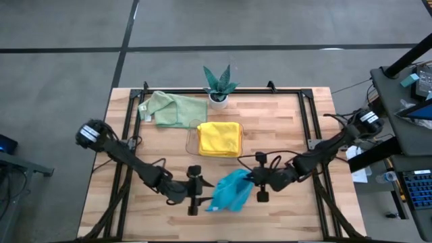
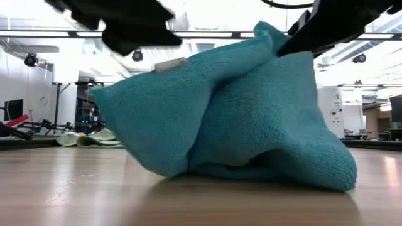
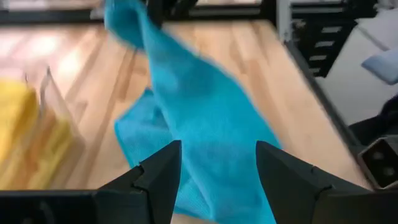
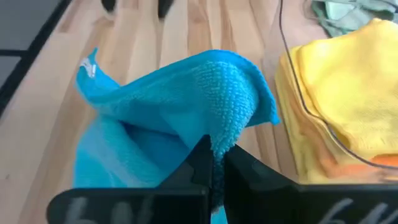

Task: Fold microfiber towels
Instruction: Fold the blue microfiber towel

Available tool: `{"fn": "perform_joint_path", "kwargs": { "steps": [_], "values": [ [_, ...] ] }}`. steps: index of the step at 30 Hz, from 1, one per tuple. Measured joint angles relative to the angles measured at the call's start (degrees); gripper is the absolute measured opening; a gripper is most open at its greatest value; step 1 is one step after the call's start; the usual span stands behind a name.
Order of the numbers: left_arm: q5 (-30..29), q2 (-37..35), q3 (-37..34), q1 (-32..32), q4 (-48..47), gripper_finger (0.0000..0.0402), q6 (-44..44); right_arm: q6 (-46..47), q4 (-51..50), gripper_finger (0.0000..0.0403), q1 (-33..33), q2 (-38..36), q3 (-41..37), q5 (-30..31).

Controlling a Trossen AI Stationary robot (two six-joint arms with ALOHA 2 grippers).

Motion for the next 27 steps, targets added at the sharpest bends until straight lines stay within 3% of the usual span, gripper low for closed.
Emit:
{"fn": "perform_joint_path", "kwargs": {
  "steps": [8,12,15,21,27],
  "values": [
    [1.13,9.01,5.27,-0.92,0.04,0.0191,-6.57,-0.95,4.73,0.0008,0.61,-1.43,-2.69,0.25],
    [4.09,10.15,8.70,-2.53,0.02,0.0191,-10.59,-1.10,5.40,0.0008,0.67,-0.82,-2.72,0.22],
    [4.65,10.09,10.94,-4.57,-5.49,0.0191,-16.99,-1.06,5.56,0.0008,0.74,-0.27,-2.72,0.20],
    [-0.53,12.50,12.29,-7.88,-7.93,0.0191,-29.08,-0.97,5.71,0.0008,0.74,0.26,-2.32,0.08],
    [-2.36,18.74,13.28,-8.22,-7.44,0.0191,-31.98,-1.03,8.59,0.0008,0.74,0.24,-2.31,0.04]
  ]
}}
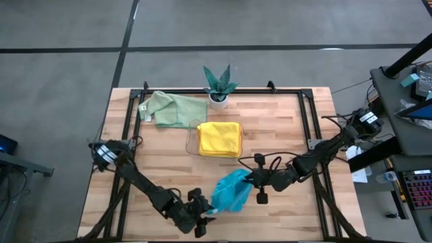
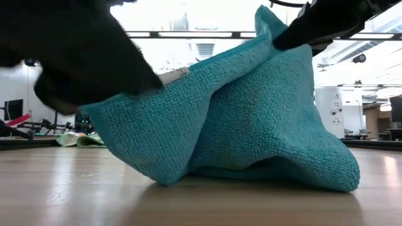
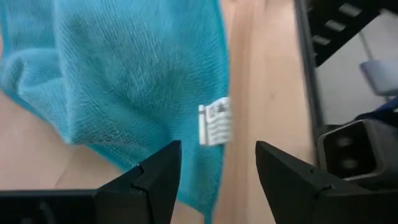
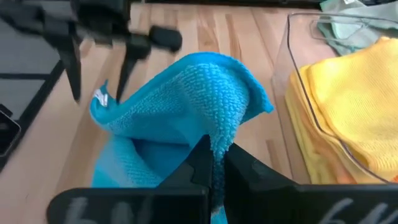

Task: Fold microfiber towels
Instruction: Fold the blue microfiber towel

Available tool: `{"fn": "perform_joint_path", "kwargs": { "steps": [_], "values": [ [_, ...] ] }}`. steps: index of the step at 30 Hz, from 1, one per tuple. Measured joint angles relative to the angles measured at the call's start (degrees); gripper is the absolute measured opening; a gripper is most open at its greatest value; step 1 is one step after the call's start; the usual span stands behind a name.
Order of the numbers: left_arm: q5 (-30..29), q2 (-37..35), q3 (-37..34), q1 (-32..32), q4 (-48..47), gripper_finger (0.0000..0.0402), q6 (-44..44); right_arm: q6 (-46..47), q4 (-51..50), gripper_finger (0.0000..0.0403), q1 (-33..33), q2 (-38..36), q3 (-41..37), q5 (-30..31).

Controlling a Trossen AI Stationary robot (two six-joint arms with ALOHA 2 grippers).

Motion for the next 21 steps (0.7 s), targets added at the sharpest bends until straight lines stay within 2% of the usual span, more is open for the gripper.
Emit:
{"fn": "perform_joint_path", "kwargs": {
  "steps": [7,10,14,15,18,21],
  "values": [
    [-0.04,3.72,2.31,0.19,-0.10,0.0180,1.75,-0.25,0.04,0.0008,-0.15,0.00,0.09,-0.01],
    [-0.04,3.31,2.16,0.19,-1.33,0.0138,2.43,-0.73,0.40,0.0008,-0.15,0.00,0.09,0.00],
    [0.06,0.84,2.14,0.15,-4.63,0.0033,3.47,-1.98,1.43,0.0008,-0.15,-0.08,0.09,-0.05],
    [-0.01,-0.14,2.14,0.15,-5.66,0.0017,3.45,-2.17,1.60,0.0008,-0.15,-0.34,0.09,-0.07],
    [-0.97,-4.57,2.10,-0.17,-7.11,0.0005,7.00,-3.12,1.91,0.0008,-0.15,-1.67,0.39,-0.20],
    [-5.07,-10.56,2.16,-1.06,-7.01,0.0001,14.88,-5.53,1.62,0.0008,0.02,-3.01,2.20,-0.24]
  ]
}}
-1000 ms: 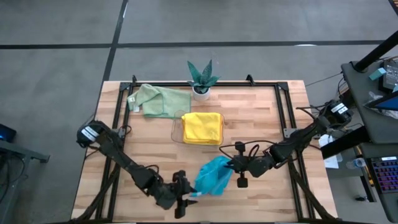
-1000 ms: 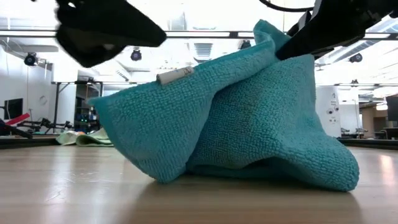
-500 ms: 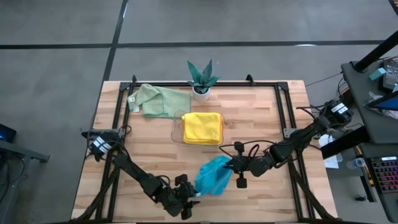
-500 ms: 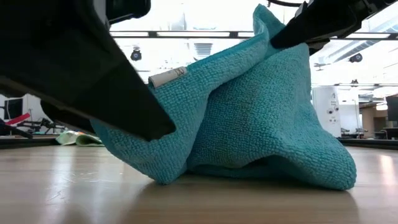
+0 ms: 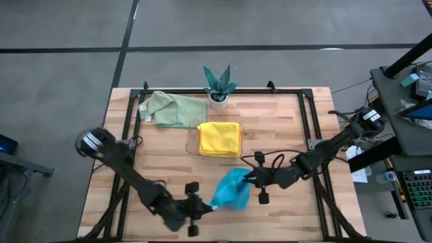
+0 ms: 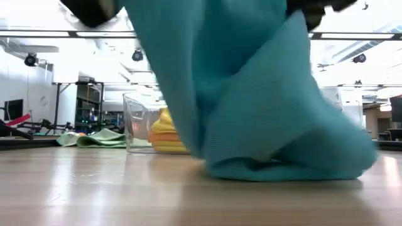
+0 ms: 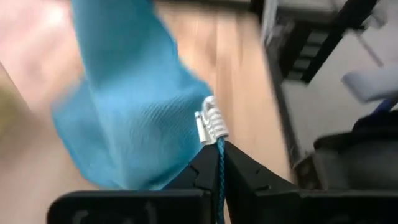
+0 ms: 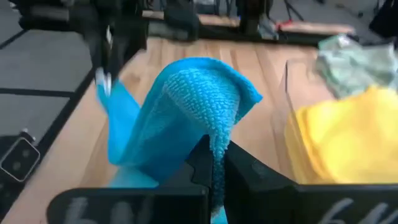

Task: Fold microfiber towels
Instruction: Fold the blue microfiber towel

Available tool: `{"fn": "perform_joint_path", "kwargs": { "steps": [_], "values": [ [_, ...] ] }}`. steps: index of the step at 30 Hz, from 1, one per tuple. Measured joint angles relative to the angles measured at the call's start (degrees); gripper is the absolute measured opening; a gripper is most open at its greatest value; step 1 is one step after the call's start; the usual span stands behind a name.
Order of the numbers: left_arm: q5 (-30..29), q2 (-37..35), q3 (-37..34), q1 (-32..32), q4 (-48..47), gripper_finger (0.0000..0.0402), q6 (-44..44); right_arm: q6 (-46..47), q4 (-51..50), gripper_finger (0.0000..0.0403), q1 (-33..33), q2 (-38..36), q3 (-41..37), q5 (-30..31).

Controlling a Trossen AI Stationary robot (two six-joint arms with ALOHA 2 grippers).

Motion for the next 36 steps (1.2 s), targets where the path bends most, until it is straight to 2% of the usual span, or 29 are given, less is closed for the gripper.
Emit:
{"fn": "perform_joint_path", "kwargs": {
  "steps": [6,10,13,17,20,23,28,33,36],
  "values": [
    [-6.89,-11.72,-0.34,-1.26,-0.05,0.0000,15.72,-7.28,-2.16,0.0009,0.22,-1.01,6.05,0.00],
    [-7.21,-18.24,-0.38,-1.19,-0.10,0.0000,22.85,-13.04,-8.67,0.0008,0.20,-1.12,13.31,0.10],
    [-7.98,-22.41,-0.41,-1.13,-0.08,0.0000,27.24,-17.40,-14.31,0.0008,0.20,-1.12,19.49,0.53],
    [-12.63,-27.80,-0.50,-1.15,-0.15,0.0000,31.28,-21.05,-20.79,0.0008,-0.55,-1.12,26.78,2.18],
    [-18.56,-31.82,-0.50,-1.15,-0.07,0.0000,32.60,-22.94,-22.23,0.0008,-2.19,-1.09,29.76,2.94],
    [-20.53,-35.95,-0.50,-1.15,-0.16,0.0000,35.04,-25.64,-21.66,0.0008,-4.83,-0.49,31.52,3.03],
    [-18.72,-42.23,-0.52,-2.75,-3.94,0.0000,35.73,-25.40,-22.56,0.0008,-9.43,0.27,32.17,3.09],
    [-18.04,-45.33,-1.80,-6.82,-13.80,0.0000,25.47,-22.11,-28.59,0.0008,-10.01,0.02,31.96,2.00],
    [-16.28,-44.60,-3.09,-7.85,-17.43,0.0000,18.97,-17.36,-32.36,0.0008,-9.91,-0.05,31.76,-4.22]
  ]
}}
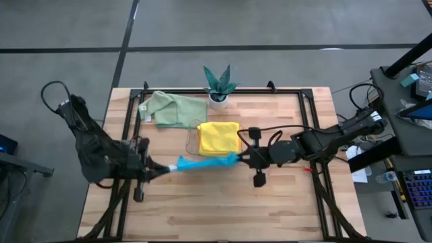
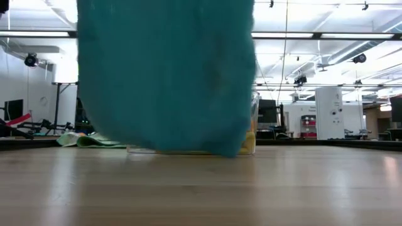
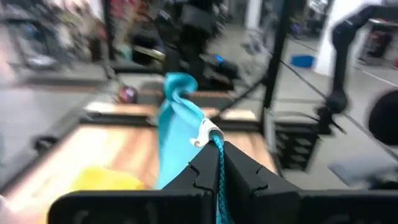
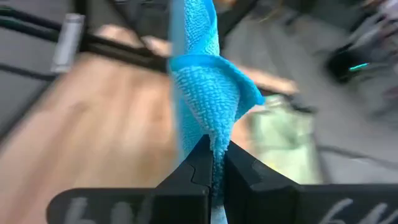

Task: Fold microfiber towels
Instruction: Fold the blue microfiber towel

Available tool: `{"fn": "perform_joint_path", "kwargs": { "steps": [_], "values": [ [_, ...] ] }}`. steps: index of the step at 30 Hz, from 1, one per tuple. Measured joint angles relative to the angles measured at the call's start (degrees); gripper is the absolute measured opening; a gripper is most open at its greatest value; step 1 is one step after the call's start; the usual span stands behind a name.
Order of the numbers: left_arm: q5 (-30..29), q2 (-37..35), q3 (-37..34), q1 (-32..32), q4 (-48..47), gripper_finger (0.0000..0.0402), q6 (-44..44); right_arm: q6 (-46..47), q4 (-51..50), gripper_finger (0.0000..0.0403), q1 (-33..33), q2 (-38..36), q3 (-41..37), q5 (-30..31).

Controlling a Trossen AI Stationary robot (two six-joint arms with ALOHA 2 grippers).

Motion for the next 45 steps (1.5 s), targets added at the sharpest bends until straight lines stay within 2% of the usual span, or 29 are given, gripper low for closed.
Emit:
{"fn": "perform_joint_path", "kwargs": {
  "steps": [3,6,16,20,24,30,34,41,45],
  "values": [
    [3.43,2.53,-0.91,-0.25,-0.64,0.0000,-4.99,5.19,-0.96,0.0008,0.04,0.34,-1.34,-7.77],
    [3.58,6.60,-1.39,-0.21,-0.70,0.0000,-9.80,9.33,-0.94,0.0008,0.62,1.00,-3.56,-11.96],
    [5.28,22.82,-1.03,-0.21,0.94,0.0000,-26.21,17.97,4.34,0.0008,5.47,4.40,-12.18,-12.77],
    [9.17,27.79,-0.46,-0.21,1.81,0.0000,-33.10,21.05,7.12,0.0008,7.06,6.31,-15.11,-12.74],
    [9.63,32.57,-0.43,-0.05,1.71,0.0000,-38.69,24.39,12.20,0.0008,8.59,9.35,-18.09,-12.76],
    [13.25,37.09,-0.43,0.65,1.49,0.0000,-44.38,25.93,13.03,0.0008,9.10,14.48,-18.13,-12.69],
    [13.25,38.04,-0.43,1.43,0.65,0.0000,-44.39,25.94,11.36,0.0008,8.73,16.73,-16.32,-8.66],
    [10.93,38.01,-0.64,5.10,-9.67,0.0000,-44.49,25.82,3.69,0.0008,7.02,18.45,-12.96,6.78],
    [10.90,38.00,-1.78,7.91,-13.43,0.0000,-44.53,25.90,3.63,0.0008,5.16,19.32,-13.00,8.78]
  ]
}}
